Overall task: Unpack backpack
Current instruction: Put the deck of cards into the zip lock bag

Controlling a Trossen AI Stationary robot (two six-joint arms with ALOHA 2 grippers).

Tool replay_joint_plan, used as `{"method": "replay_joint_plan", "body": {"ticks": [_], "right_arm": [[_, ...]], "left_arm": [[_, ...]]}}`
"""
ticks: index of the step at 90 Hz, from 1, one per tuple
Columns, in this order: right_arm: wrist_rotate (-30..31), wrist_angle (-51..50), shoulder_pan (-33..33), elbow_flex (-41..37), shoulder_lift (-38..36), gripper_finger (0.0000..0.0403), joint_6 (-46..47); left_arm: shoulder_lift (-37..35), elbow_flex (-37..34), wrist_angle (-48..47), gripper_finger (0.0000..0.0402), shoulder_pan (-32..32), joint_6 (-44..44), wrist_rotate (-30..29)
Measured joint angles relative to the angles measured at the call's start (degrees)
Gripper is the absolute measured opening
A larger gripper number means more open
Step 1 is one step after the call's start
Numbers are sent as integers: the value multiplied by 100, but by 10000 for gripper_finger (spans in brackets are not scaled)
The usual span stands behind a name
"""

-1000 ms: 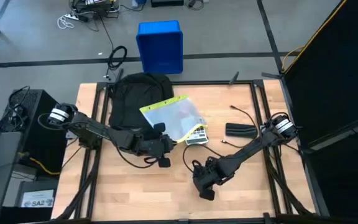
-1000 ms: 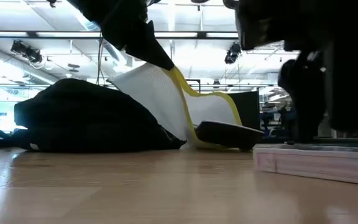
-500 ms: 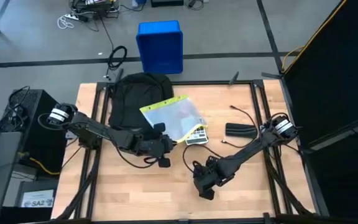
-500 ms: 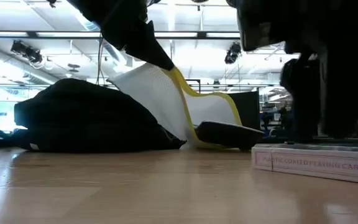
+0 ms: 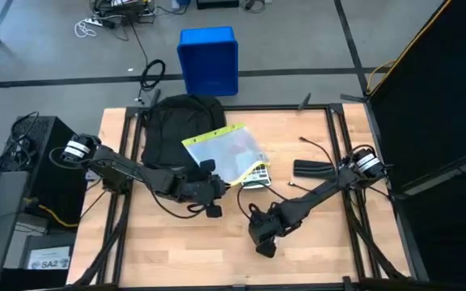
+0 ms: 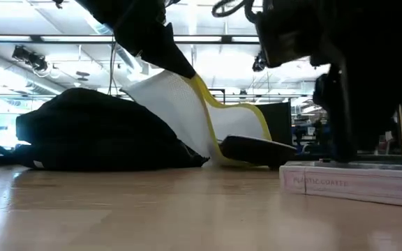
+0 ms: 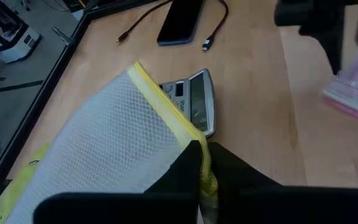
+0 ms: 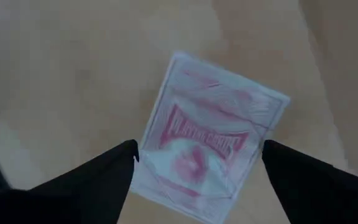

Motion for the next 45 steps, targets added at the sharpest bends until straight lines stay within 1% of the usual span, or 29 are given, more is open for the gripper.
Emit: {"method": "replay_joint_plan", "body": {"ticks": [16,35,45], "right_arm": [[101,443,2,-63,2,341,-264],[145,960,0,-578,-7,375,-323],[182,1176,-4,-783,4,387,-231]], "left_arm": [[0,-1,-11,0,-2,0,0],[0,2,-25,0,-2,0,2],[0,1,-28,0,0,-2,2]]}}
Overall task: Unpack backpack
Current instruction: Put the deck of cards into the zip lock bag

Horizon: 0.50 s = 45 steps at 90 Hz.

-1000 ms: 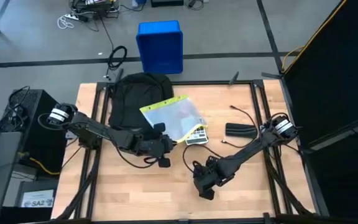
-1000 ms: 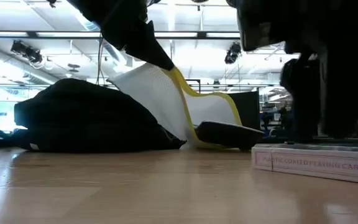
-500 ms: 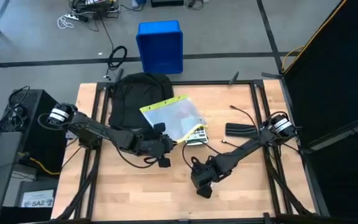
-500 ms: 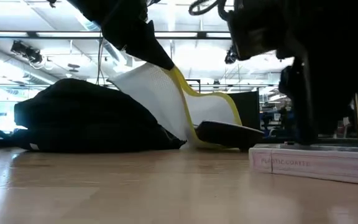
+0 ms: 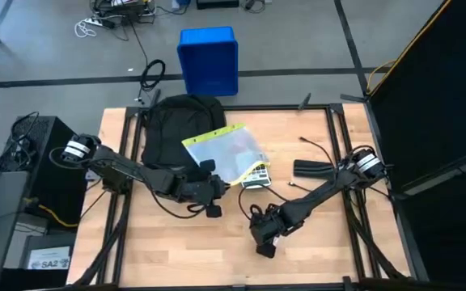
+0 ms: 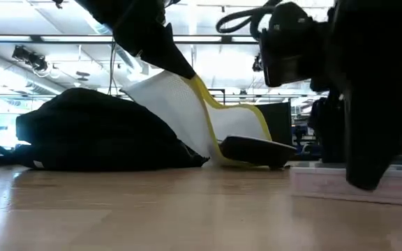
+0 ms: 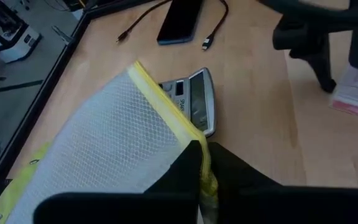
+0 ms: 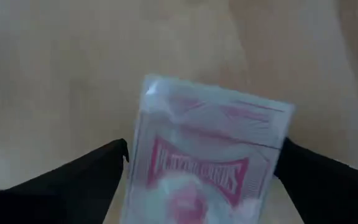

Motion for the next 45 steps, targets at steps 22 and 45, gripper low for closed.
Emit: {"method": "replay_joint_plan", "body": {"ticks": [22,45], "right_arm": [[254,-26,7,-170,-19,372,-94],[759,-352,180,-188,-8,324,-1227]], "left_arm": [[0,-2,0,0,-1,0,0],[0,-2,2,0,-2,0,0]]}}
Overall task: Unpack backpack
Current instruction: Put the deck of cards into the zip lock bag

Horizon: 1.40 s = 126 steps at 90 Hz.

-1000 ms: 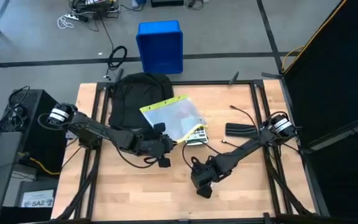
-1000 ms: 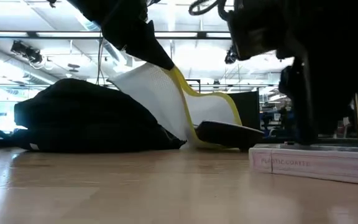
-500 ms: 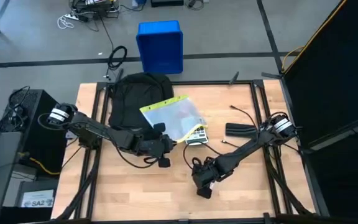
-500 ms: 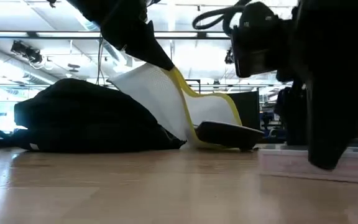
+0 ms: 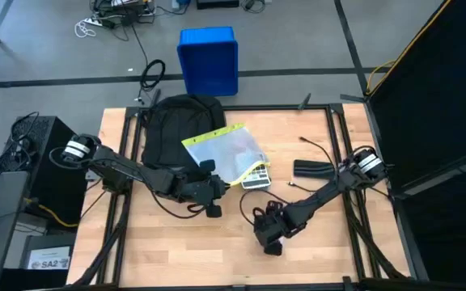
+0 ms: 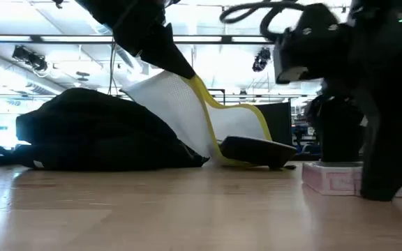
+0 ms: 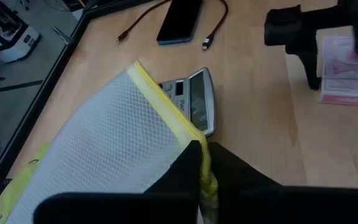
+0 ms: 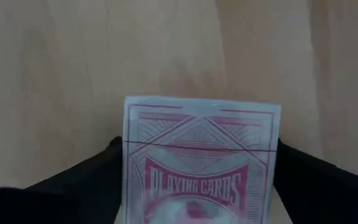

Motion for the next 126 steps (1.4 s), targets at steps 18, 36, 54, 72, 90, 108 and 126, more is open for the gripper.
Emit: {"method": "replay_joint_plan", "body": {"ticks": [18,36,54,72,90,108,126], "right_arm": [[105,-151,6,2,-1,282,-151],[133,-195,-19,49,2,276,-314],[1009,-845,-30,473,48,276,-399],[1772,-1043,-213,723,44,276,-664],[1904,-1078,-502,873,35,276,-1047],[1880,-1245,-817,1217,23,276,-1180],[1880,-1447,-1317,1287,-105,276,-1029]], "left_arm": [[0,0,1,0,2,-2,0],[0,2,2,0,2,-2,0],[0,0,2,0,2,-2,0],[0,0,4,0,0,-2,0],[0,0,4,0,0,-2,0],[0,0,4,0,0,-2,0],[0,1,4,0,0,-4,238]]}}
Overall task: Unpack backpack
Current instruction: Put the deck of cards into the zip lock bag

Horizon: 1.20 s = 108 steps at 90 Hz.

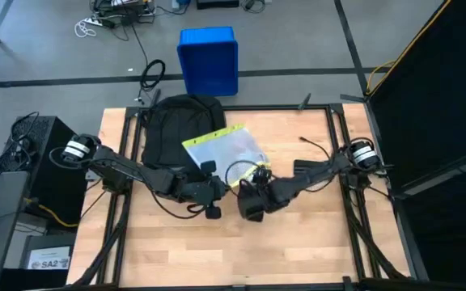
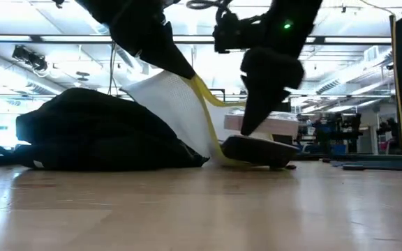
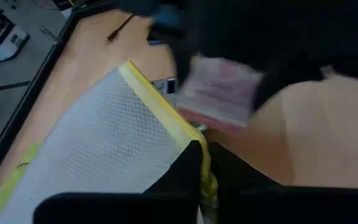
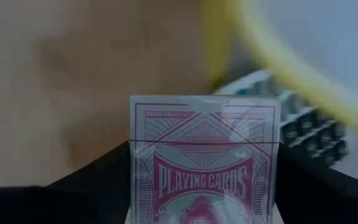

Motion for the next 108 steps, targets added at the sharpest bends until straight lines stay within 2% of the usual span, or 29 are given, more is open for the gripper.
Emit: {"method": "replay_joint_plan", "body": {"ticks": [37,67,89,94,103,108], "right_arm": [[24,179,-884,-2,-275,276,-148],[-518,1943,-1572,-518,-277,276,-453],[-281,2567,-1924,-856,-281,276,-451],[-245,2563,-1946,-863,-281,295,-434],[-262,2550,-1929,-863,-283,361,-383],[-265,2512,-1896,-863,-303,382,-346]], "left_arm": [[0,-1,32,0,-22,43,5],[2,-1,51,0,-24,116,-66],[2,-9,42,0,-22,117,-49],[2,-8,42,0,-22,116,-6],[2,-7,42,0,-25,116,6],[2,-7,42,0,-32,116,22]]}}
